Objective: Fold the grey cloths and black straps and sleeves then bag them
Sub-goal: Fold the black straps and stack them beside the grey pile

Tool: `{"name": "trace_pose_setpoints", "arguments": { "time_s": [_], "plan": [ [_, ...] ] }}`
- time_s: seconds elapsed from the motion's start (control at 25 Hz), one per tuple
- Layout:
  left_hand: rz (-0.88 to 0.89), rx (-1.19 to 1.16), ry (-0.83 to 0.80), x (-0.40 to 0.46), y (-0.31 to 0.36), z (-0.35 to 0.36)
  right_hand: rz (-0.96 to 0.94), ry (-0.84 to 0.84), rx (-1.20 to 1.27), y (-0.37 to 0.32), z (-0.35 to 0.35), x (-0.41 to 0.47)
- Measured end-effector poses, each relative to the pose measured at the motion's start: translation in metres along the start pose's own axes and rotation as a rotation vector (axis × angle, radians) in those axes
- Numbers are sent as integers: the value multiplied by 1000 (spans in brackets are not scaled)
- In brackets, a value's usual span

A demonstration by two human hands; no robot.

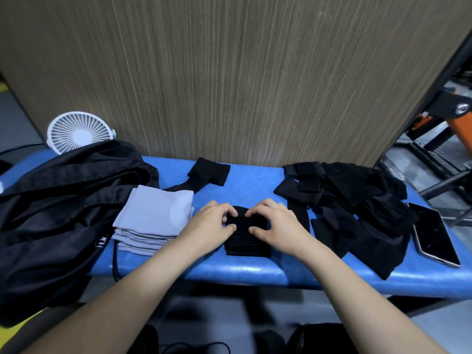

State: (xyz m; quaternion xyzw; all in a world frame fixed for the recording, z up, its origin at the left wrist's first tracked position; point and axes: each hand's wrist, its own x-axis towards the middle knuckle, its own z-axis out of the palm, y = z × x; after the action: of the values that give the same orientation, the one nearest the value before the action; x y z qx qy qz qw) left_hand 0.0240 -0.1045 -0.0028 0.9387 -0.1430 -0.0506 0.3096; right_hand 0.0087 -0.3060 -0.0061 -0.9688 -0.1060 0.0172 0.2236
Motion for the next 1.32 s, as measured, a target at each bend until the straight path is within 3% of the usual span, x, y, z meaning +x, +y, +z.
{"name": "trace_pose_setpoints", "arguments": {
  "time_s": [0.24, 0.4, 0.52, 1.08, 1.32],
  "plan": [
    [76, 7, 85, 2, 8, -15, 17, 118, 68, -2, -8, 12],
    [101, 317, 310, 28, -7, -48, -6, 163, 62, -5, -10, 32],
    [58, 410, 440, 47, -25, -66, 5, 152, 44, -11, -9, 55],
    [-9, 401, 496, 72, -63, -71, 18, -101, -176, -38, 21, 191],
    [-18, 377, 495, 71, -66, -71, -1, -59, -201, -40, 19, 194]
  ]
}}
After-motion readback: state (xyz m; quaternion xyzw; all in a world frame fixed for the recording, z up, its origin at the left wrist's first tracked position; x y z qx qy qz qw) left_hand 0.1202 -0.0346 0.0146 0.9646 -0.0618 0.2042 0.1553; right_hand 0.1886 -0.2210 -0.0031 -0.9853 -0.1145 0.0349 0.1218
